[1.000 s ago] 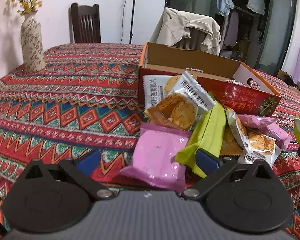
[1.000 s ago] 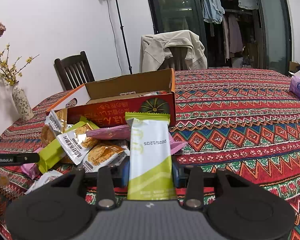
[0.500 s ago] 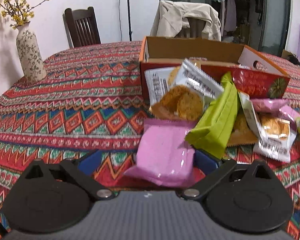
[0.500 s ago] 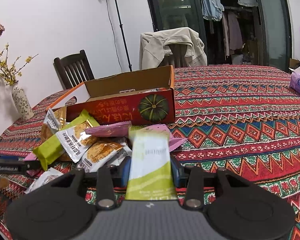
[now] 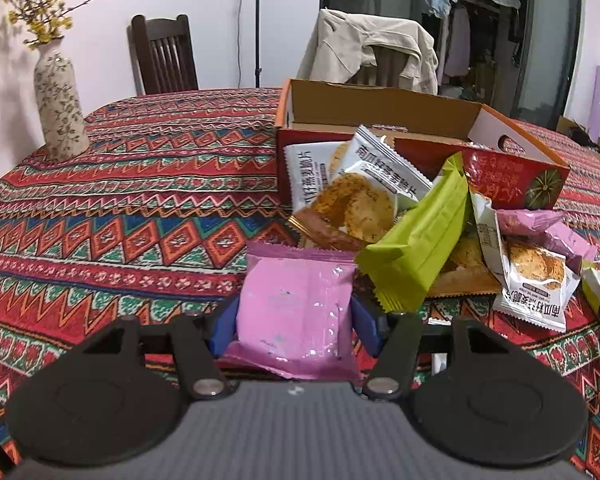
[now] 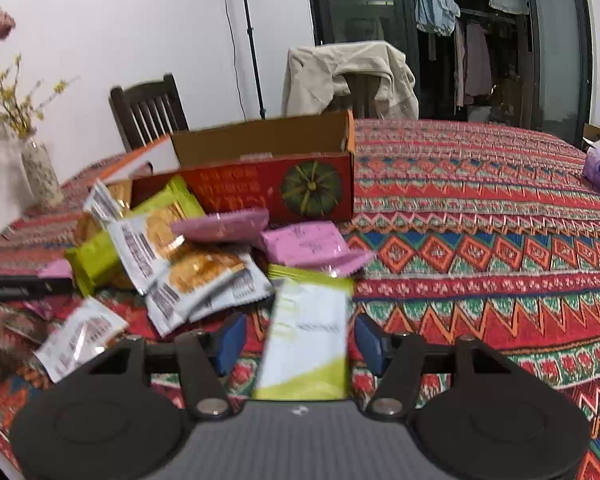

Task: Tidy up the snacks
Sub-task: 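Carry both packets into the cardboard box and open both tools to release them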

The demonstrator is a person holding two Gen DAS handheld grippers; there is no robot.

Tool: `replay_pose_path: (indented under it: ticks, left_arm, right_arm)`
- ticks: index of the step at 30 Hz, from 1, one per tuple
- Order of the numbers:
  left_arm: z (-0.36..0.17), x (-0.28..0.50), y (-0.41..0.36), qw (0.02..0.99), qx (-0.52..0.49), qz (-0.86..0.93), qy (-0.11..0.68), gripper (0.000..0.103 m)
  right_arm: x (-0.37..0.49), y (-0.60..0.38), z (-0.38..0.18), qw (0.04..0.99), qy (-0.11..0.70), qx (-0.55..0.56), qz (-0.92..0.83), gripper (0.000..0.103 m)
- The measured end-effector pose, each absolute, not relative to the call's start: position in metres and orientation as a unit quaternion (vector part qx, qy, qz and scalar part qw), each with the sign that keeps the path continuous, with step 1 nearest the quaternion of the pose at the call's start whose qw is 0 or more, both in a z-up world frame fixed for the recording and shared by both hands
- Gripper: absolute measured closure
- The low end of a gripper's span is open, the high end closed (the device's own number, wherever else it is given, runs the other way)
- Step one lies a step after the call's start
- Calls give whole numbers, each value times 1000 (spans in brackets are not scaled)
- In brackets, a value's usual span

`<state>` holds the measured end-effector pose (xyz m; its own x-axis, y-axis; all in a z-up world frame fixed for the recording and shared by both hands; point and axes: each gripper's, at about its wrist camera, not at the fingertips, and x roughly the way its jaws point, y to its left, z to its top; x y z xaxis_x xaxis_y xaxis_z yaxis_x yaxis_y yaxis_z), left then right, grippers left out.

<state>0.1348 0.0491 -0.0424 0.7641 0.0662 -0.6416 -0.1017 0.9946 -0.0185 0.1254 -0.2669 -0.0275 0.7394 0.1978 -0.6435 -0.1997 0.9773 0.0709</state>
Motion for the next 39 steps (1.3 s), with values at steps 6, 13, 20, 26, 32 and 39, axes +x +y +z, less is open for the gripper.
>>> replay_pose_path:
  ticks: [6,13,20,26,32,39]
  left_arm:
    - [-32,125,56,945,-39,53,320,42]
    - [-11,116,60,956,-45,55,284,42]
    - [19,123,57,967,-51,43,244,42]
    - [45,138,42,975,-49,16,217,42]
    - [69,159,27,979,-50,-6,198,42]
    - [85,198,13,976,-61,-13,209,42]
  right_arm:
    - [122,-270,-29,934,340,-11,105,65]
    - [119,-273,-10,946,308,-4,106,65]
    - [126,-269,18,955,272,-10,115,65]
    - [142,-263,48,963,239,-11,126,65]
    - [168,-255,72,966,224,-5,131,65]
    - [206,-241,90,964,229,2,134,65]
